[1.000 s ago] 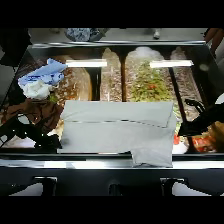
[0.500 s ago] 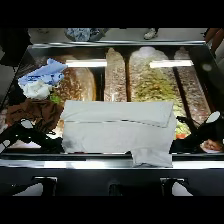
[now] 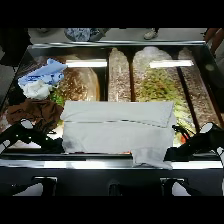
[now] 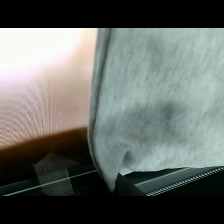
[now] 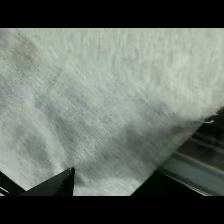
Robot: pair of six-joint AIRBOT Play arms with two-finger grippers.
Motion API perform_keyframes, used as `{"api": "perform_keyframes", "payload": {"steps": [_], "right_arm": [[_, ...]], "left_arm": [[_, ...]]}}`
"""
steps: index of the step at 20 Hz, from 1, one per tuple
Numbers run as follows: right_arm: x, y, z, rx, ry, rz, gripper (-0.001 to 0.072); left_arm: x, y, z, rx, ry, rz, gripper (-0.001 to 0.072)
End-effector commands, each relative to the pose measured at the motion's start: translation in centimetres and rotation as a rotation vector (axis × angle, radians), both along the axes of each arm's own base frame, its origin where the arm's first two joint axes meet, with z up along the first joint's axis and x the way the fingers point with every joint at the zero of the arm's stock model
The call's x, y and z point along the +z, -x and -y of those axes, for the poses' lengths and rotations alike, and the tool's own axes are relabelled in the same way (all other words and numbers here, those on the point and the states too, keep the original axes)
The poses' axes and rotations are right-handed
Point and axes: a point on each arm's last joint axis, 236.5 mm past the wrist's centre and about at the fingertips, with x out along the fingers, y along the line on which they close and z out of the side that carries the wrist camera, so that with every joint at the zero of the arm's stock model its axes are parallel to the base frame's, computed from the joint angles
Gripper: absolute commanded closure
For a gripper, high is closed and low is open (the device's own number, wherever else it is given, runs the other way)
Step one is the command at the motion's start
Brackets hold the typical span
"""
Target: Fold the shirts.
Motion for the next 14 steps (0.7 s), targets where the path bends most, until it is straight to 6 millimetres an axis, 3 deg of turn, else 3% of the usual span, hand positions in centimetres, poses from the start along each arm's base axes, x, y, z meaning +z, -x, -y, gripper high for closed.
{"api": "perform_keyframes", "payload": {"steps": [1, 3, 7, 11, 14], "right_arm": [[-1.7, 0.2, -1.4, -0.069, -0.015, 0.009, 0.0308], [-1.6, 0.2, -1.6, -0.075, -0.024, 0.010, 0.0663], [-0.3, -0.6, -1.5, -0.021, -0.053, 0.056, 0.0673], [2.8, -4.4, 0.4, 0.000, 0.015, 0.203, 0.0674], [4.2, -6.1, 0.9, 0.003, 0.025, 0.252, 0.0675]], "left_arm": [[-1.1, -2.5, -0.8, 0.030, -0.049, 0.105, 0.0668], [-1.0, -2.5, -0.8, 0.020, -0.046, 0.111, 0.0668], [-0.6, -3.1, -1.0, 0.006, -0.046, 0.138, 0.0670], [1.8, -5.9, -1.5, 0.006, -0.066, 0.249, 0.0671], [2.4, -6.3, -1.5, 0.004, -0.065, 0.260, 0.0671]]}}
